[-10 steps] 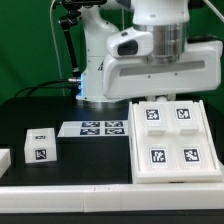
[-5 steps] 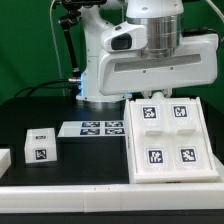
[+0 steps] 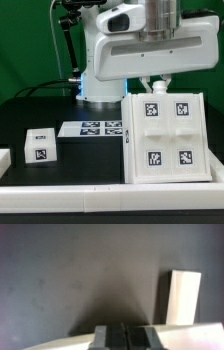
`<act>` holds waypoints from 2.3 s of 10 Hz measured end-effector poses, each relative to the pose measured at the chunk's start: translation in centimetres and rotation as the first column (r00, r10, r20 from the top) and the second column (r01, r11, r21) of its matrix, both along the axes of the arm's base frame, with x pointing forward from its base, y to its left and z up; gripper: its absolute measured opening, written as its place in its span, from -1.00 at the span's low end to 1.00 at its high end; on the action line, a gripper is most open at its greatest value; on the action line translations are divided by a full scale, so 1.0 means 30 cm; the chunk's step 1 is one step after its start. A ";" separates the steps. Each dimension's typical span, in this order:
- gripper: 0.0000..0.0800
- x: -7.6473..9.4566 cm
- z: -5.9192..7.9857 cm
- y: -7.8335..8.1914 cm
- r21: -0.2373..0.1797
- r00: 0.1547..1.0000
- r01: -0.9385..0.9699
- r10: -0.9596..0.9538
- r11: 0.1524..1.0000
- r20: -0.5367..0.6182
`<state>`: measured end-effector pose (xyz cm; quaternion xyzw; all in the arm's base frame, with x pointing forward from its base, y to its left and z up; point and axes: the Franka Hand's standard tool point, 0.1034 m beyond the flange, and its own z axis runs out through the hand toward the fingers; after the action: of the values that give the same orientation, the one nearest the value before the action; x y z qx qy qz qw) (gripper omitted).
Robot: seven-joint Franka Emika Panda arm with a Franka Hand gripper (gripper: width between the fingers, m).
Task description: Assemble cabinet
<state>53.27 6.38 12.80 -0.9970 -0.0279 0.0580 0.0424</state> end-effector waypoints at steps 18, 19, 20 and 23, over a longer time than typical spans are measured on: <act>1.00 -0.166 -0.090 -0.130 -0.025 1.000 0.007 -0.007 1.000 0.011; 1.00 -0.165 -0.090 -0.125 -0.026 1.000 0.010 -0.010 1.000 0.012; 0.99 -0.165 -0.090 -0.121 -0.025 1.000 0.005 -0.005 1.000 0.011; 0.99 -0.176 -0.097 -0.139 -0.017 0.999 -0.039 0.040 0.999 0.011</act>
Offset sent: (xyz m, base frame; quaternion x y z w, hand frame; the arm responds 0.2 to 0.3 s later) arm 0.0000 0.0000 0.0000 0.0000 0.0000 0.0000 1.0000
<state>47.99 2.21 9.88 -0.9969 -0.0474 0.0537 0.0328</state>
